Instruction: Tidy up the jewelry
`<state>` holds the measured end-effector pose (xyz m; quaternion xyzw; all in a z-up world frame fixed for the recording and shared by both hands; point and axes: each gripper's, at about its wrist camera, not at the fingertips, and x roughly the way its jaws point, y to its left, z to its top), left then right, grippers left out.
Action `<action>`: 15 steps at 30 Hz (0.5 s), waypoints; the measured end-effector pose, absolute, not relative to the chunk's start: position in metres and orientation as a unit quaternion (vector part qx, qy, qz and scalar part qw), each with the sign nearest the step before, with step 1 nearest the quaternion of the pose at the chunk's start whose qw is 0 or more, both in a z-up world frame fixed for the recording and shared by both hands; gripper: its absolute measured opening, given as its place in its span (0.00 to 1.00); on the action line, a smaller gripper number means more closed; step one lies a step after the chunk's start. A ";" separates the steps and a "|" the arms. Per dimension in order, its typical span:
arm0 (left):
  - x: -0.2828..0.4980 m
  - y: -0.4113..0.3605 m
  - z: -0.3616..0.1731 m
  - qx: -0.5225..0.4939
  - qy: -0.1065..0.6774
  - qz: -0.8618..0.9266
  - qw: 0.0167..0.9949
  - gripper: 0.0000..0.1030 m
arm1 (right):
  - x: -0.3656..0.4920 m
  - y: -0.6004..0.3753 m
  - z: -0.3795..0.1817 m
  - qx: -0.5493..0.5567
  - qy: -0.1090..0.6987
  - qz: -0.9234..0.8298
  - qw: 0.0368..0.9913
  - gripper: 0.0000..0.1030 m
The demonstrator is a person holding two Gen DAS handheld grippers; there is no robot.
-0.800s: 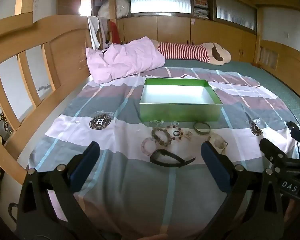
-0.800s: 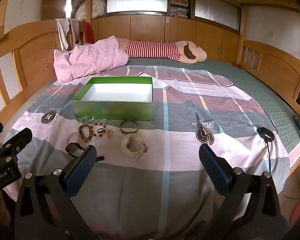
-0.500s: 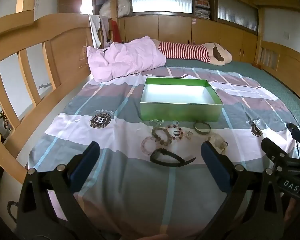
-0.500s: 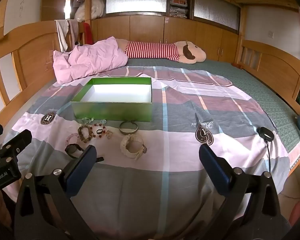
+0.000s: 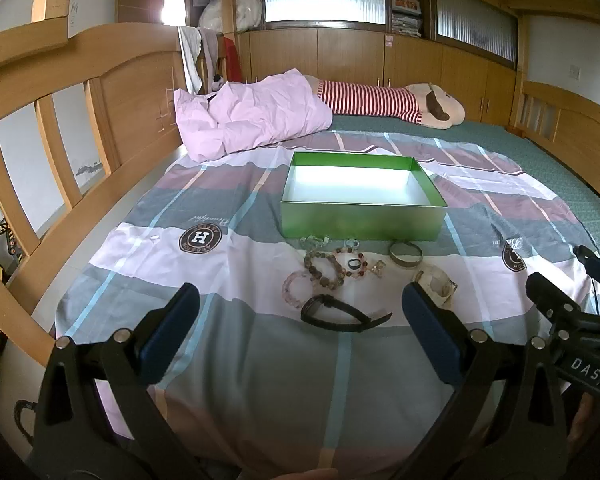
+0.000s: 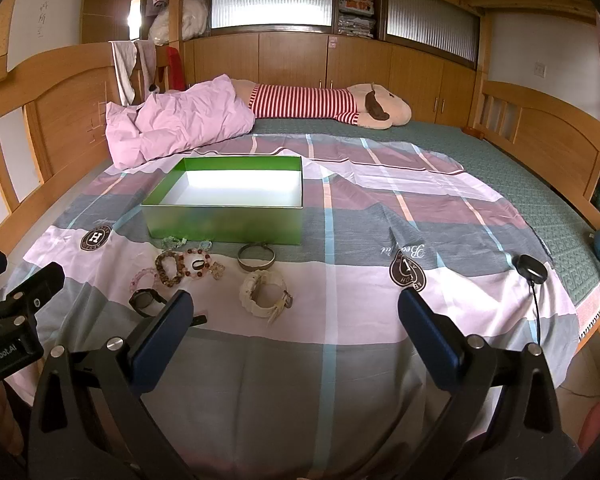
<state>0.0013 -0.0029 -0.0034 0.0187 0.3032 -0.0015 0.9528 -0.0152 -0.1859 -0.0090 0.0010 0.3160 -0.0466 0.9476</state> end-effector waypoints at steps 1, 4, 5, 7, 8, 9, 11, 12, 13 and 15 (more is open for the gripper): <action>0.001 -0.003 -0.004 0.019 0.303 -0.002 0.953 0.97 | -0.015 -0.186 -0.009 0.001 0.316 -0.046 0.948 0.98; 0.002 -0.003 -0.003 0.019 0.304 -0.002 0.953 0.97 | -0.015 -0.187 -0.009 0.001 0.316 -0.047 0.948 0.98; 0.002 -0.003 -0.003 0.019 0.304 -0.002 0.953 0.97 | -0.015 -0.187 -0.009 0.001 0.316 -0.047 0.948 0.98; 0.002 -0.002 -0.003 0.018 0.305 -0.002 0.952 0.97 | -0.015 -0.187 -0.009 0.001 0.316 -0.047 0.948 0.98; 0.002 -0.003 -0.003 0.019 0.305 -0.002 0.952 0.97 | -0.015 -0.187 -0.009 0.001 0.315 -0.047 0.948 0.98; 0.002 -0.003 -0.003 0.019 0.305 -0.002 0.952 0.97 | -0.015 -0.187 -0.009 0.002 0.316 -0.046 0.948 0.98; 0.002 -0.002 -0.003 0.018 0.304 -0.003 0.952 0.97 | -0.015 -0.187 -0.009 0.001 0.315 -0.047 0.948 0.98; 0.002 -0.002 -0.003 0.018 0.304 -0.002 0.952 0.97 | -0.015 -0.187 -0.009 0.001 0.316 -0.046 0.948 0.98; 0.002 -0.002 -0.003 0.018 0.305 -0.002 0.952 0.97 | -0.015 -0.187 -0.009 0.001 0.316 -0.046 0.948 0.98; 0.002 -0.002 -0.003 0.018 0.305 -0.002 0.952 0.97 | -0.015 -0.187 -0.009 0.001 0.316 -0.046 0.948 0.98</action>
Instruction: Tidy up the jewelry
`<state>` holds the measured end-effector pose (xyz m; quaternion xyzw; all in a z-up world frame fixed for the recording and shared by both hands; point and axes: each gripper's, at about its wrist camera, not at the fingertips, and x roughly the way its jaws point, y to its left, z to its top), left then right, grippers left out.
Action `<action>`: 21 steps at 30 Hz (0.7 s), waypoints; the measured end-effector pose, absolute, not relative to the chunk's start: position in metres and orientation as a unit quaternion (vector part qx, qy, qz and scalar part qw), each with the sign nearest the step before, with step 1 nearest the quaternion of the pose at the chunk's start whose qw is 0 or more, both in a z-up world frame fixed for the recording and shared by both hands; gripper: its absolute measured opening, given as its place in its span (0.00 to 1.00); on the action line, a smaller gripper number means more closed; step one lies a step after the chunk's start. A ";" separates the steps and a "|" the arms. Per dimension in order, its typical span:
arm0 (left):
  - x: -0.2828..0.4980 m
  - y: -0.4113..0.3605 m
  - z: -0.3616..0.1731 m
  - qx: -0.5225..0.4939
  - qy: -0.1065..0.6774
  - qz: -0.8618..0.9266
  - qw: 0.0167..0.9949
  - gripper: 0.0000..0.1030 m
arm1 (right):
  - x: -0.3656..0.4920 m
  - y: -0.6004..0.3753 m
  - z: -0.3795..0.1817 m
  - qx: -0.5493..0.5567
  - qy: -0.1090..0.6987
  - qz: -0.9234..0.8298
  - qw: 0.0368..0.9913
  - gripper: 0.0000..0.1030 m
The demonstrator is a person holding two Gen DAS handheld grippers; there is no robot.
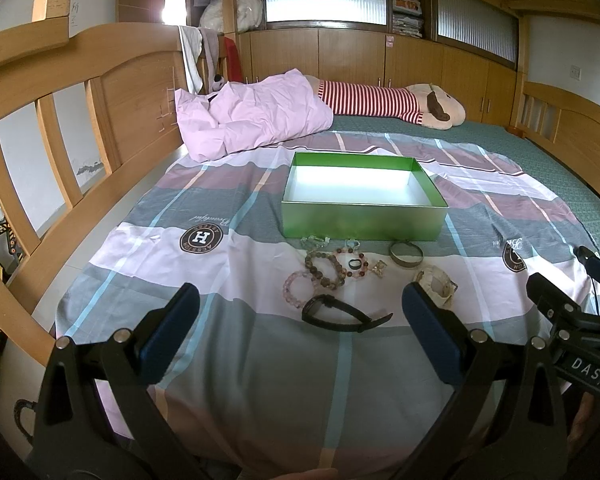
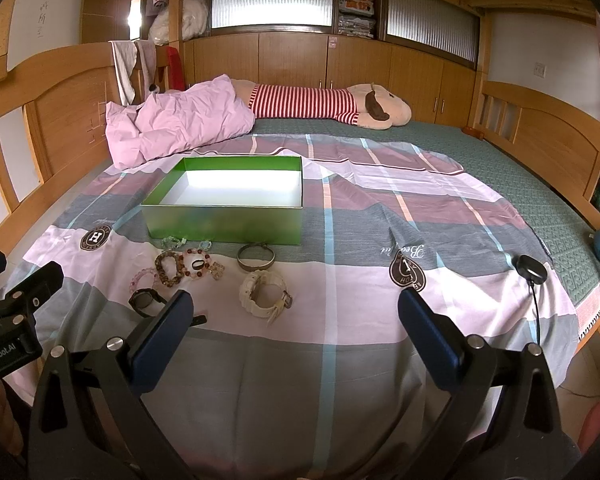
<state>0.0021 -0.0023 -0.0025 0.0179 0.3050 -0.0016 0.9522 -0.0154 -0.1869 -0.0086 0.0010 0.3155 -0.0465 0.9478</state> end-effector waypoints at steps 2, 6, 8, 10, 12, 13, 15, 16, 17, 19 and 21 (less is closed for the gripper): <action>0.002 -0.002 -0.003 0.018 0.305 -0.002 0.952 0.97 | -0.015 -0.187 -0.009 0.001 0.315 -0.047 0.948 0.98; 0.002 -0.002 -0.003 0.018 0.305 -0.002 0.952 0.97 | -0.015 -0.187 -0.008 0.001 0.315 -0.047 0.948 0.98; 0.002 -0.002 -0.003 0.018 0.305 -0.002 0.952 0.97 | -0.015 -0.187 -0.008 0.001 0.315 -0.047 0.948 0.98; 0.002 -0.002 -0.003 0.018 0.305 -0.002 0.952 0.97 | -0.015 -0.187 -0.008 0.001 0.315 -0.047 0.948 0.98; 0.003 -0.002 -0.003 0.018 0.306 -0.002 0.952 0.97 | -0.015 -0.188 -0.008 0.001 0.315 -0.047 0.948 0.98; 0.003 -0.002 -0.003 0.018 0.306 -0.002 0.952 0.97 | -0.015 -0.188 -0.008 0.001 0.315 -0.047 0.948 0.98; 0.001 -0.002 -0.001 0.018 0.306 -0.001 0.952 0.97 | -0.015 -0.188 -0.009 0.001 0.315 -0.047 0.948 0.98; 0.001 -0.001 -0.002 0.018 0.306 -0.002 0.952 0.97 | -0.015 -0.188 -0.009 0.001 0.316 -0.047 0.948 0.98; 0.001 -0.002 -0.002 0.018 0.306 -0.002 0.952 0.97 | -0.015 -0.188 -0.009 0.001 0.315 -0.047 0.948 0.98; 0.001 -0.001 -0.002 0.018 0.306 -0.002 0.952 0.97 | -0.015 -0.188 -0.009 0.001 0.315 -0.047 0.948 0.98; 0.001 -0.001 -0.002 0.017 0.307 -0.002 0.952 0.97 | -0.015 -0.188 -0.009 0.001 0.315 -0.047 0.948 0.98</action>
